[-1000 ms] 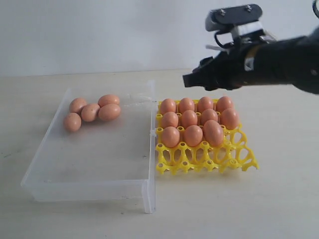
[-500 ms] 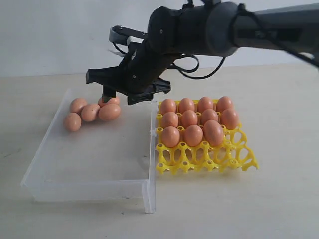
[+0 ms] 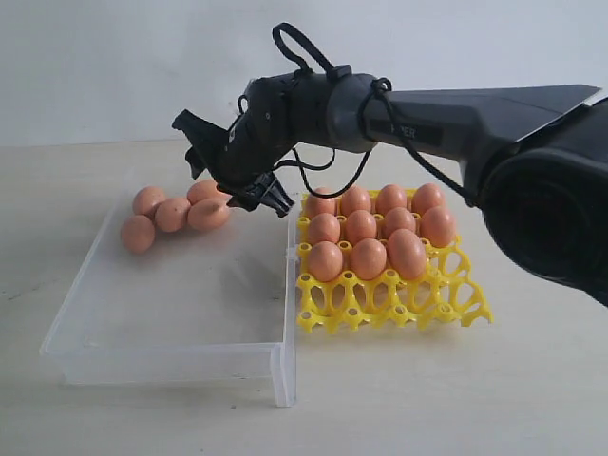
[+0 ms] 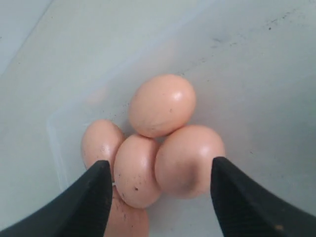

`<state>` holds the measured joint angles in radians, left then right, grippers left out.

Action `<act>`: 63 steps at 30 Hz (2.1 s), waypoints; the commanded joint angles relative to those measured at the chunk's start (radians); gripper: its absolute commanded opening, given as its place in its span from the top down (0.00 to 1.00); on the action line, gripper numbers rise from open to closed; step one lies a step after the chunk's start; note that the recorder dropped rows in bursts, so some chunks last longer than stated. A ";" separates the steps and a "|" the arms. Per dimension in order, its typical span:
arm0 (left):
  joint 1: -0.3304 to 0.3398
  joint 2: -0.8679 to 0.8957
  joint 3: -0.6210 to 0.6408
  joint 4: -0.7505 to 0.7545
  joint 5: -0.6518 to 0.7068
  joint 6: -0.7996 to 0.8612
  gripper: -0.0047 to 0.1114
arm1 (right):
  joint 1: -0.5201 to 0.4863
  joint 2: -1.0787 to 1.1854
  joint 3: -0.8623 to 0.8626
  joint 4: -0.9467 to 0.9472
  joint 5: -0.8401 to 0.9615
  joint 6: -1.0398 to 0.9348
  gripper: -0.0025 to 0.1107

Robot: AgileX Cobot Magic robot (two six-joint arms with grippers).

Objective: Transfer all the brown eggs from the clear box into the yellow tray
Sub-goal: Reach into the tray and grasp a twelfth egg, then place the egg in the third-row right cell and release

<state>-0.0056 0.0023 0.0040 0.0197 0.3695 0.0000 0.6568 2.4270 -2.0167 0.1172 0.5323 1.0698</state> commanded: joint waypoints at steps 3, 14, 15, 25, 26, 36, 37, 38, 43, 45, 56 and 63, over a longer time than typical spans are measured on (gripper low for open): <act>-0.005 -0.002 -0.004 -0.004 -0.009 0.005 0.96 | 0.013 0.060 -0.079 -0.011 0.031 0.010 0.47; -0.005 -0.002 -0.004 -0.004 -0.009 0.005 0.96 | 0.023 0.116 -0.099 -0.024 0.049 0.003 0.53; -0.005 -0.002 -0.004 -0.004 -0.009 0.005 0.96 | 0.023 0.117 -0.099 -0.029 0.037 -0.004 0.56; -0.005 -0.002 -0.004 -0.004 -0.009 0.005 0.96 | 0.028 0.090 -0.099 -0.072 0.019 -0.221 0.98; -0.005 -0.002 -0.004 -0.004 -0.009 0.005 0.96 | 0.030 0.077 -0.094 -0.080 0.006 -0.246 0.98; -0.005 -0.002 -0.004 -0.004 -0.009 0.005 0.96 | 0.011 -0.322 0.545 -0.199 -0.742 -0.622 0.98; -0.005 -0.002 -0.004 -0.004 -0.009 0.005 0.96 | 0.002 -0.370 0.606 -0.205 -0.774 -0.659 0.98; -0.005 -0.002 -0.004 -0.004 -0.009 0.005 0.96 | -0.012 -0.413 0.676 -0.205 -0.821 -0.738 0.98; -0.005 -0.002 -0.004 -0.004 -0.009 0.005 0.96 | -0.088 -0.599 0.963 -0.205 -0.941 -0.950 0.98; -0.005 -0.002 -0.004 -0.004 -0.009 0.005 0.96 | -0.124 -0.658 1.049 -0.205 -0.962 -0.997 0.98; -0.005 -0.002 -0.004 -0.004 -0.009 0.005 0.96 | -0.317 -0.843 1.404 -0.243 -1.019 -1.096 0.98; -0.005 -0.002 -0.004 -0.004 -0.009 0.005 0.96 | -0.397 -0.843 1.508 -0.254 -1.035 -1.169 0.98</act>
<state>-0.0056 0.0023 0.0040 0.0197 0.3695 0.0000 0.2847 1.5939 -0.5303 -0.1290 -0.4750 -0.0606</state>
